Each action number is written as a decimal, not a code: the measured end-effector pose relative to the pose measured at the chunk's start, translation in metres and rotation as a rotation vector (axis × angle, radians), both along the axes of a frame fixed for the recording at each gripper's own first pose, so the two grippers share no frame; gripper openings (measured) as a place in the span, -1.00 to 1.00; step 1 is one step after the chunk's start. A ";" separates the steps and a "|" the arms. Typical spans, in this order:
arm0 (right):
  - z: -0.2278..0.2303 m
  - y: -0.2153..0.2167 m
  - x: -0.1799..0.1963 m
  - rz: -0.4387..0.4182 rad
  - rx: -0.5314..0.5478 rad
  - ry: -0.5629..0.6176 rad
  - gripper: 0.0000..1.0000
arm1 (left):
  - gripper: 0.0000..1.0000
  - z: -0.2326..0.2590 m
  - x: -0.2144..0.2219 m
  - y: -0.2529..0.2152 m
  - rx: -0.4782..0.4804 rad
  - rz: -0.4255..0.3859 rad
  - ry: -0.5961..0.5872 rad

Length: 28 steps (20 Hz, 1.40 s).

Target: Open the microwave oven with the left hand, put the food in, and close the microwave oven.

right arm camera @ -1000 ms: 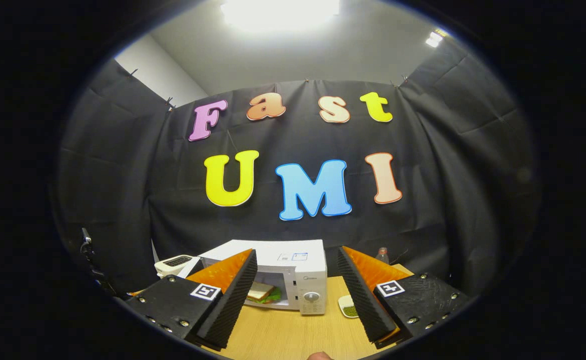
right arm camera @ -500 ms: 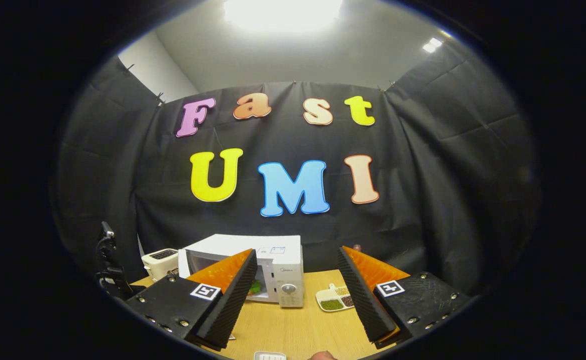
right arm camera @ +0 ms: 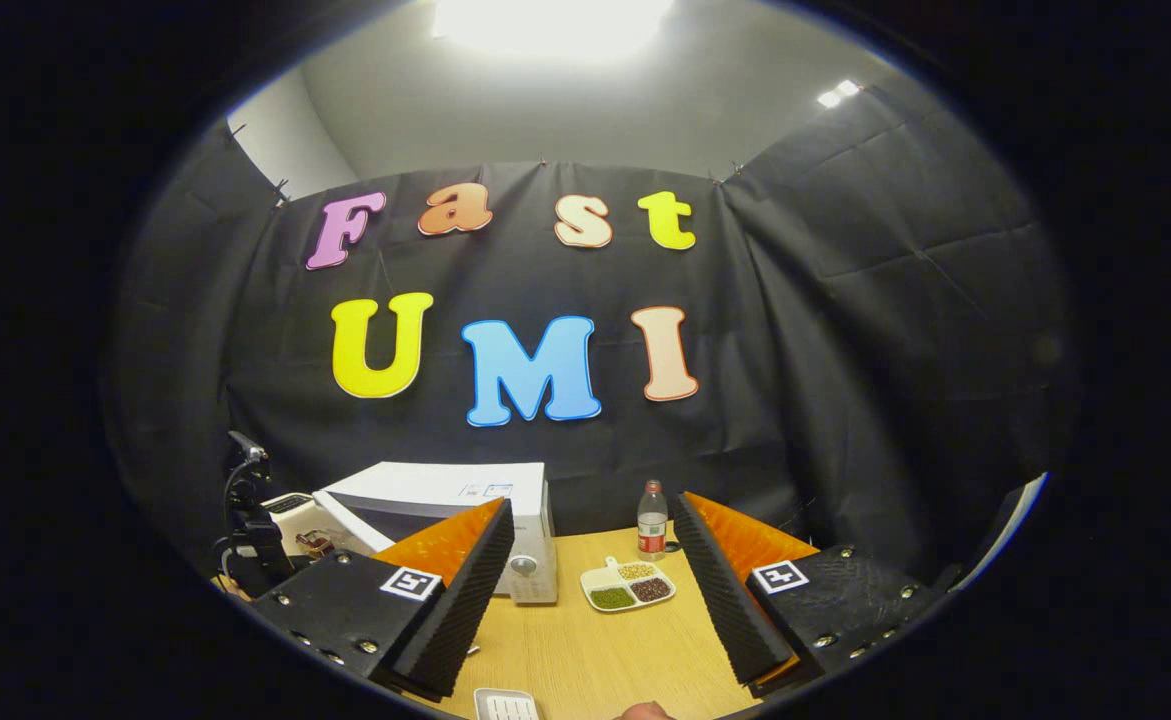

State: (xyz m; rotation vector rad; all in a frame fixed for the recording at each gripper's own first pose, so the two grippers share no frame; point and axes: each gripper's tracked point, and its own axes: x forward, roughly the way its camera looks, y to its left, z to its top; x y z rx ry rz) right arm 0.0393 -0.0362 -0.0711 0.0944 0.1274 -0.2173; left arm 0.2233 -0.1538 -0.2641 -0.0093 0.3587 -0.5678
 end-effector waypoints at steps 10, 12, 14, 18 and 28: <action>-0.009 -0.009 -0.016 -0.048 -0.017 0.039 0.94 | -0.94 -0.013 0.061 -0.038 -0.019 0.010 0.003; -0.011 -0.010 -0.019 -0.055 -0.017 0.045 0.94 | -0.94 -0.015 0.071 -0.042 -0.024 0.020 0.004; -0.017 -0.011 -0.023 -0.060 -0.015 0.062 0.94 | -0.92 -0.018 0.085 -0.044 -0.009 0.041 -0.003; -0.011 -0.012 -0.034 -0.070 -0.024 0.091 0.94 | -0.85 -0.022 0.111 -0.050 0.004 0.077 -0.013; -0.018 -0.010 -0.048 -0.039 -0.011 0.109 0.94 | -0.86 -0.017 0.135 -0.061 -0.023 0.111 -0.020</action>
